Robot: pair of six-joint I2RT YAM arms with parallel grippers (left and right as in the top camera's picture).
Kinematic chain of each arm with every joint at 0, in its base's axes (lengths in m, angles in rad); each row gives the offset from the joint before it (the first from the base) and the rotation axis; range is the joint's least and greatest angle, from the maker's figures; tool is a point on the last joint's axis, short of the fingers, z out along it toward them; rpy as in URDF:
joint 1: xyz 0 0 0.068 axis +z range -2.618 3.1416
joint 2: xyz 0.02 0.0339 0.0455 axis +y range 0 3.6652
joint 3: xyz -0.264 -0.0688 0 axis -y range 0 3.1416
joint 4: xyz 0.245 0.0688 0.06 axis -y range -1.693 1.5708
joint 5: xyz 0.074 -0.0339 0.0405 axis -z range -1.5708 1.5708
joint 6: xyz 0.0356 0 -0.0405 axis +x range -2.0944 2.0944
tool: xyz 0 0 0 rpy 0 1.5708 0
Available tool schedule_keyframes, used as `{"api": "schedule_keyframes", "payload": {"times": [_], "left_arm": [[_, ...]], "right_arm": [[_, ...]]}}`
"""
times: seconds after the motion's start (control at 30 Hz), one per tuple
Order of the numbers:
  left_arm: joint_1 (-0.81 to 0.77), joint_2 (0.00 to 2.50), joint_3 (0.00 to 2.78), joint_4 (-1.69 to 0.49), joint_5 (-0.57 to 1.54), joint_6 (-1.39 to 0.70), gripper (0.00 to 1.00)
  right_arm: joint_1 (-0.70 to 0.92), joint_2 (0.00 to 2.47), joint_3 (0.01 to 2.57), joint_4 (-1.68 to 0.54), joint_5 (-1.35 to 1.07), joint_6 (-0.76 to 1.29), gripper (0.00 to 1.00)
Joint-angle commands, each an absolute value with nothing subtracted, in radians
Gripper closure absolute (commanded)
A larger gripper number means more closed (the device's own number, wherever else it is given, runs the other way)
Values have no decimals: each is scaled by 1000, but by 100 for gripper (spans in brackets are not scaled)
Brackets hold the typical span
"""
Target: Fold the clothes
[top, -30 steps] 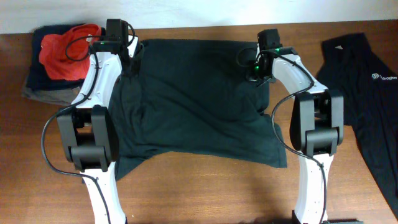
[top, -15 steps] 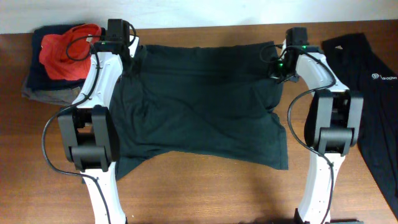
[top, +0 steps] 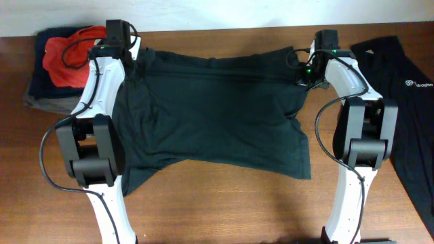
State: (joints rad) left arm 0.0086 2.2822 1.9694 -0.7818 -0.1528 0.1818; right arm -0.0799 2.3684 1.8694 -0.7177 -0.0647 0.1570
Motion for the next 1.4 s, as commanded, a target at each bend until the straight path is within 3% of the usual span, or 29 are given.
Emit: {"api": "schedule_keyframes", "payload": {"times": [0.0,0.17,0.5,0.57,0.73,0.83,0.9,0.97,1.07,1.17,1.37], "left_arm": [[90,2289,1985,-776,-286,170,81],[96,2289,1985,-770,-286,170,60],[91,2287,1990,-774,-285,170,51],[79,2281,1998,-787,-285,169,50],[33,2246,2048,-864,-284,146,50],[-1,2208,2075,-960,-248,79,50],[-25,2181,2077,-1018,-191,56,46],[-51,2159,2077,-1077,-139,51,35],[-88,2140,2077,-1162,-120,39,4],[-108,2139,2077,-1242,-115,10,4],[-114,2139,2077,-1362,-25,-12,4]], "right_arm": [[-168,2431,1851,-736,110,150,96],[-198,2431,1851,-749,118,150,96],[-217,2431,1951,-845,147,137,94],[-216,2431,2019,-900,147,138,83],[-216,2430,2245,-1077,118,171,25],[-216,2430,2426,-1215,51,211,1],[-216,2430,2550,-1308,-14,228,1],[-216,2430,2672,-1401,-88,245,1],[-214,2430,2855,-1551,-192,245,1],[-205,2430,3011,-1699,-233,245,1],[-157,2344,3046,-1699,-259,252,1]]}}
